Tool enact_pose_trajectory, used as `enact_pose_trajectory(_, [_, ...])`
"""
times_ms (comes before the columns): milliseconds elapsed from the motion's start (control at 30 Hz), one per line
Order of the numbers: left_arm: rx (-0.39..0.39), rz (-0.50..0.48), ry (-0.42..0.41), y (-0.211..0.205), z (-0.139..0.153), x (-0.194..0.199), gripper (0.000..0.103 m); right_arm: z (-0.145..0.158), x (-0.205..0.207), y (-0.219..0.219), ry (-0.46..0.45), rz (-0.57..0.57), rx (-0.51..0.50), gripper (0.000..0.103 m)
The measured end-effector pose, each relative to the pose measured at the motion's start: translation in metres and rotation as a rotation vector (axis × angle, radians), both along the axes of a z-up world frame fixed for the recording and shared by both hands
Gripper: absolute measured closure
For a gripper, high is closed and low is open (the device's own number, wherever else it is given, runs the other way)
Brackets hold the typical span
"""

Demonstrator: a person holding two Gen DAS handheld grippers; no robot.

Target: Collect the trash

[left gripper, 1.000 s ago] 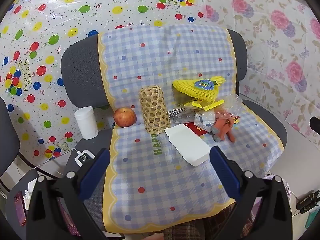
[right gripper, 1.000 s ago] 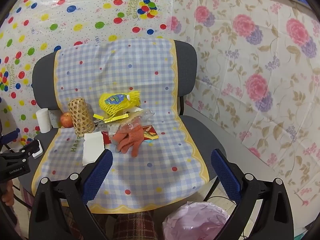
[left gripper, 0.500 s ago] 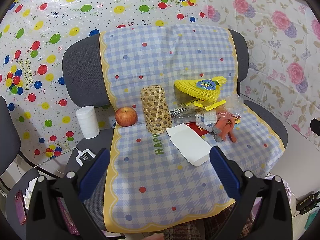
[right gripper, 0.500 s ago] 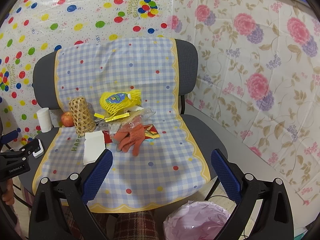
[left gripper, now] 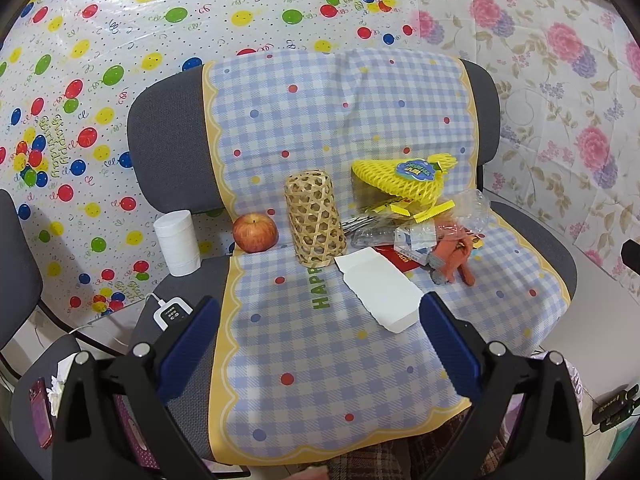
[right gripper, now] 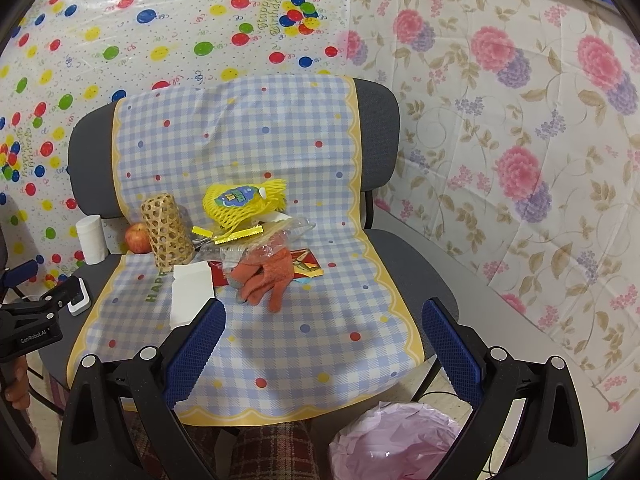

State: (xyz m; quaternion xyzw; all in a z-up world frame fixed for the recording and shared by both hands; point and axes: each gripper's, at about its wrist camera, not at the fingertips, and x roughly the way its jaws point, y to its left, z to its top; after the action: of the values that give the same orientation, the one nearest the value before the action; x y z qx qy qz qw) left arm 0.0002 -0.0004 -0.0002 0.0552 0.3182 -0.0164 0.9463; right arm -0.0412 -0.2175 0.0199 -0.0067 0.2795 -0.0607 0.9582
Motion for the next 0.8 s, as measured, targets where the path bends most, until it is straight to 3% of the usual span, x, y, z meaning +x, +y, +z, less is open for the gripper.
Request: enact_pose_trajectory(800, [-0.001, -0.001, -0.002, 0.024, -0.004, 0.008, 0.006, 0.002, 0.001, 0.003, 0.0, 0.003, 0.003, 0.006])
